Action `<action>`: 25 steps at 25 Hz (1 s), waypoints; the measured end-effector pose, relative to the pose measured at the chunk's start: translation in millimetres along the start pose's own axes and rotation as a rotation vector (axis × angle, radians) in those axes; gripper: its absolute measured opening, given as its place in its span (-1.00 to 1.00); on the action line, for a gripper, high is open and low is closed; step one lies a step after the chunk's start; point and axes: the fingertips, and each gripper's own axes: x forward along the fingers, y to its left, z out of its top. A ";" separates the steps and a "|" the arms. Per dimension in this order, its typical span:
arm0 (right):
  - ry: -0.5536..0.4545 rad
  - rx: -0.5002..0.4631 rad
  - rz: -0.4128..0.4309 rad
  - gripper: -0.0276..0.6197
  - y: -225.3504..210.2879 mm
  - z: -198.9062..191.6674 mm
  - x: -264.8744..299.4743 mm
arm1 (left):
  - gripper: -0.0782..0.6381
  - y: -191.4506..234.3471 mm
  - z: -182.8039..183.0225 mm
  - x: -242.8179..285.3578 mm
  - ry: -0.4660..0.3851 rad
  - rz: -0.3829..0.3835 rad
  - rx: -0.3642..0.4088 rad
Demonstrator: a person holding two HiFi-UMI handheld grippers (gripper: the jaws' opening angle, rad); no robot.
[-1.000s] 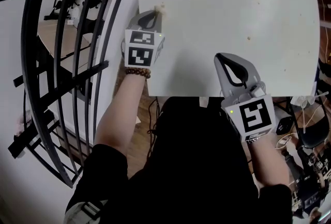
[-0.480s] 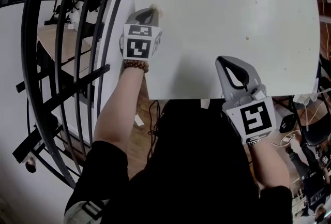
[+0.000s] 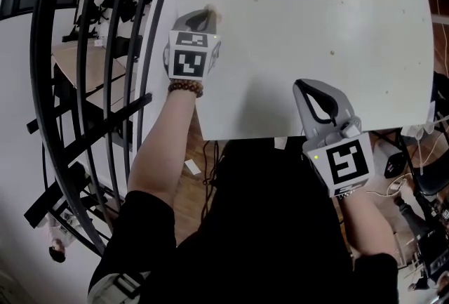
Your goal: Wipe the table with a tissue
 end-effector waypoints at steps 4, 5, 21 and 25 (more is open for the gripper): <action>-0.002 0.011 -0.010 -0.94 -5.5 -1.7 -3.4 | -0.69 -3.8 7.3 5.2 -0.002 -0.006 0.003; -0.003 0.013 -0.012 -0.94 -6.8 -2.0 -4.2 | -0.69 -4.5 9.0 6.3 -0.003 -0.007 0.004; -0.012 0.041 -0.029 -0.94 -28.7 -7.6 -16.8 | -0.69 -30.0 46.1 12.9 -0.039 -0.027 0.048; -0.011 0.048 -0.032 -0.94 -34.9 -10.6 -19.1 | -0.69 -38.5 52.5 17.2 -0.042 -0.037 0.059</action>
